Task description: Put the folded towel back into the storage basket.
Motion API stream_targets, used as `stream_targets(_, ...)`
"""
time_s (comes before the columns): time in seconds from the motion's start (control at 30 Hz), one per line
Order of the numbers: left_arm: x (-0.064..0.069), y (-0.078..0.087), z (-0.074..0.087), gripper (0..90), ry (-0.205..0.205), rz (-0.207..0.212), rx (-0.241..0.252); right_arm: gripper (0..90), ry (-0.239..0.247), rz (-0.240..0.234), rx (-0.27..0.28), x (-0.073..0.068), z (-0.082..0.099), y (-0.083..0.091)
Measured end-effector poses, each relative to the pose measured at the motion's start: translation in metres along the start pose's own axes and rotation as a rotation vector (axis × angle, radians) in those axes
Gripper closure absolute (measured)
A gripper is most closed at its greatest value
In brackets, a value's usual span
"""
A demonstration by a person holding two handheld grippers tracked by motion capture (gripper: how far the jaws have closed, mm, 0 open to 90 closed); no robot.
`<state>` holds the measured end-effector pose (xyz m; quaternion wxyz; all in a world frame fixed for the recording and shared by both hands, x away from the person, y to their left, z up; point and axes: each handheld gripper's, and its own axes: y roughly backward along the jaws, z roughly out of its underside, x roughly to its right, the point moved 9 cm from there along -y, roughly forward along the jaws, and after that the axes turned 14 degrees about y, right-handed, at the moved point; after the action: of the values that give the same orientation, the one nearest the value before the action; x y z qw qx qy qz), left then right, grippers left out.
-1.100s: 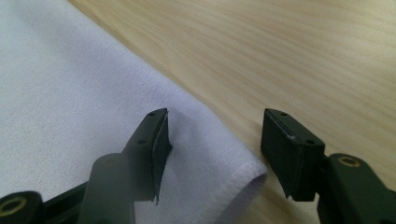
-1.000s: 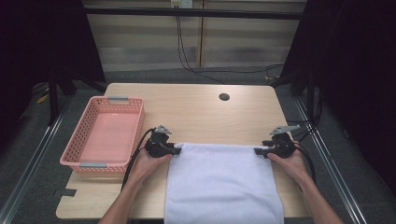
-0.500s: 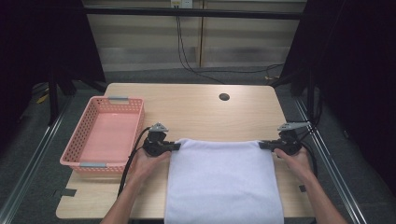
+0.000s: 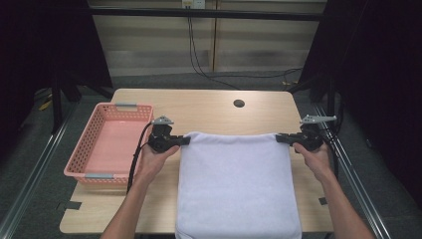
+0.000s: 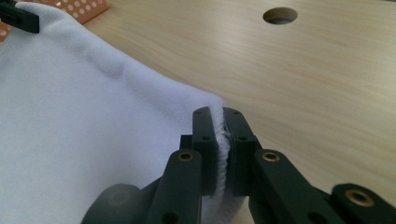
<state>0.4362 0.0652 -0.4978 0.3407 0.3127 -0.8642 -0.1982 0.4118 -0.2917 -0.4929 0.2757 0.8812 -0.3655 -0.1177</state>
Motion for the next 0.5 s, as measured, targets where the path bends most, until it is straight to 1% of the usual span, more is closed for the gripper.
stream_targets(0.03, -0.002, -0.001, -0.002, 83.5, 0.000, -0.007, -0.001, 84.8, 0.000, 0.004, -0.001, 0.002, -0.003, -0.001)
stream_targets(0.07, -0.003, -0.001, -0.005, 83.5, 0.010, -0.003, 0.009, 84.8, 0.004, 0.003, -0.003, 0.004, -0.005, -0.002)
stream_targets(0.1, -0.005, -0.001, -0.008, 83.5, 0.009, -0.007, 0.010, 84.8, 0.005, 0.005, -0.004, 0.006, -0.007, -0.004)
stream_targets(0.17, -0.008, -0.001, -0.013, 83.5, 0.008, -0.012, 0.014, 84.9, -0.001, 0.006, 0.002, 0.010, -0.013, -0.006)
stream_targets(0.2, -0.008, -0.001, -0.015, 83.5, 0.013, -0.010, 0.021, 84.9, 0.004, 0.010, 0.008, 0.012, -0.015, -0.007)
stream_targets(0.27, -0.012, 0.000, -0.020, 83.5, 0.019, -0.017, 0.022, 85.0, -0.002, 0.012, 0.019, 0.014, -0.022, -0.008)
stream_targets(0.33, -0.013, 0.001, -0.026, 83.5, 0.023, -0.023, 0.042, 85.0, -0.001, 0.018, 0.025, 0.017, -0.027, -0.011)
stream_targets(0.37, -0.013, 0.002, -0.029, 83.5, 0.027, -0.016, 0.054, 85.0, -0.002, 0.019, 0.028, 0.019, -0.029, -0.012)
stream_targets(0.4, -0.013, 0.002, -0.032, 83.5, 0.023, -0.022, 0.065, 85.0, -0.003, 0.028, 0.026, 0.021, -0.032, -0.012)
stream_targets(0.43, -0.013, 0.002, -0.035, 83.5, 0.011, -0.033, 0.066, 85.0, 0.000, 0.033, 0.028, 0.024, -0.034, -0.013)
stream_targets(0.5, -0.016, 0.003, -0.044, 83.5, -0.008, -0.082, 0.081, 85.0, 0.007, 0.056, 0.016, 0.030, -0.039, -0.014)
